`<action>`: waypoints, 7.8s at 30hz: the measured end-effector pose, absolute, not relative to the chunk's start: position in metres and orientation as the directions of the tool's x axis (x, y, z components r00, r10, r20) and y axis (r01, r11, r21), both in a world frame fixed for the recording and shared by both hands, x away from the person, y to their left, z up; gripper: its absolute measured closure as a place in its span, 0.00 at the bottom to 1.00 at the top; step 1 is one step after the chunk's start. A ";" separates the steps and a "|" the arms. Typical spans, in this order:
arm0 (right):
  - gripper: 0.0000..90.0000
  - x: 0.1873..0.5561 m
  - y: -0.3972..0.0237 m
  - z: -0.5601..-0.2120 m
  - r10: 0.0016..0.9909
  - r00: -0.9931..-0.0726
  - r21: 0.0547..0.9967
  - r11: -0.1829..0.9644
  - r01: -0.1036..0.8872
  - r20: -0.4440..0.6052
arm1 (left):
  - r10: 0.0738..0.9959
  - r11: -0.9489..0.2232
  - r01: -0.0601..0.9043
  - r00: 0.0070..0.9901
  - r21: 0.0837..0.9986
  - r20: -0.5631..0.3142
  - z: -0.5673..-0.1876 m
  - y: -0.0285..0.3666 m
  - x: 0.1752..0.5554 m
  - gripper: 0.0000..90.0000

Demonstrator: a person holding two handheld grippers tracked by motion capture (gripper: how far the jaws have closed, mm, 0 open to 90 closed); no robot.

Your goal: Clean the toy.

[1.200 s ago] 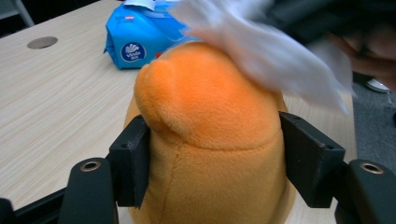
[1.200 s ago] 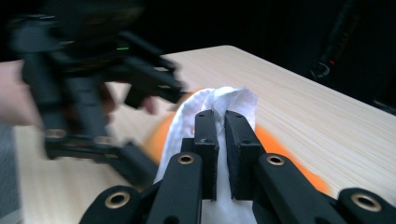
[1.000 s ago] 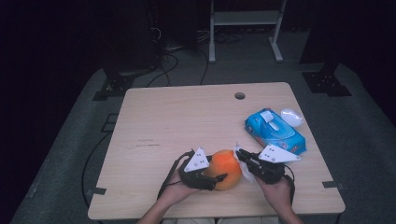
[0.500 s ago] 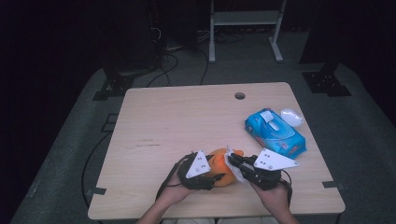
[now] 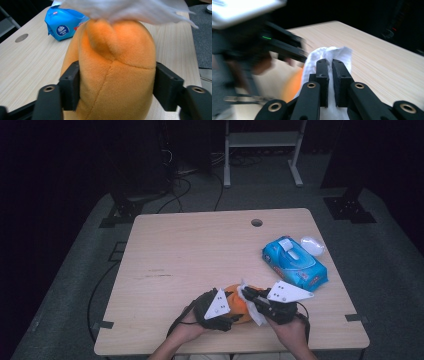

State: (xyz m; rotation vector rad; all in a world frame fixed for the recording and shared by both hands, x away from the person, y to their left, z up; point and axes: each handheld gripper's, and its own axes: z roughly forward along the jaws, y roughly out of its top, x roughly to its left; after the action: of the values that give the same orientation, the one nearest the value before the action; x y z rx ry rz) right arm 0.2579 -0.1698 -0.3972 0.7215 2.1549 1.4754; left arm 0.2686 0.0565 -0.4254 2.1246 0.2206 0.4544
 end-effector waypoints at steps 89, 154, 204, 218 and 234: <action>0.92 0.288 -0.205 -0.437 0.708 -0.686 0.896 0.178 0.406 0.170 | 0.393 -0.472 0.158 0.918 0.867 0.046 -0.431 0.090 0.293 0.35; 0.92 0.277 -0.200 -0.416 0.677 -0.726 0.923 0.188 0.335 0.126 | 0.429 -0.487 0.191 0.902 0.852 0.042 -0.417 0.064 0.284 0.16; 0.92 0.264 -0.199 -0.430 0.562 -0.800 0.850 0.300 0.433 0.209 | 0.392 -0.432 0.278 0.915 0.858 -0.099 -0.418 0.065 0.294 0.18; 0.92 0.263 -0.214 -0.427 0.572 -0.786 0.868 0.240 0.435 0.236 | 0.385 -0.444 0.273 0.918 0.853 -0.094 -0.425 0.062 0.292 0.60; 0.92 0.276 -0.271 -0.427 0.709 -0.687 0.858 0.246 0.450 0.158 | 0.499 -0.451 0.208 0.865 0.868 0.052 -0.415 0.065 0.310 0.61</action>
State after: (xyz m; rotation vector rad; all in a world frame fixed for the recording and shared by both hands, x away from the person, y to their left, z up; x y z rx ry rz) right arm 0.2757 -0.2710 -0.4268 1.0810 2.2574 1.4164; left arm 0.3097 0.0650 -0.4146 2.0457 0.5143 0.3703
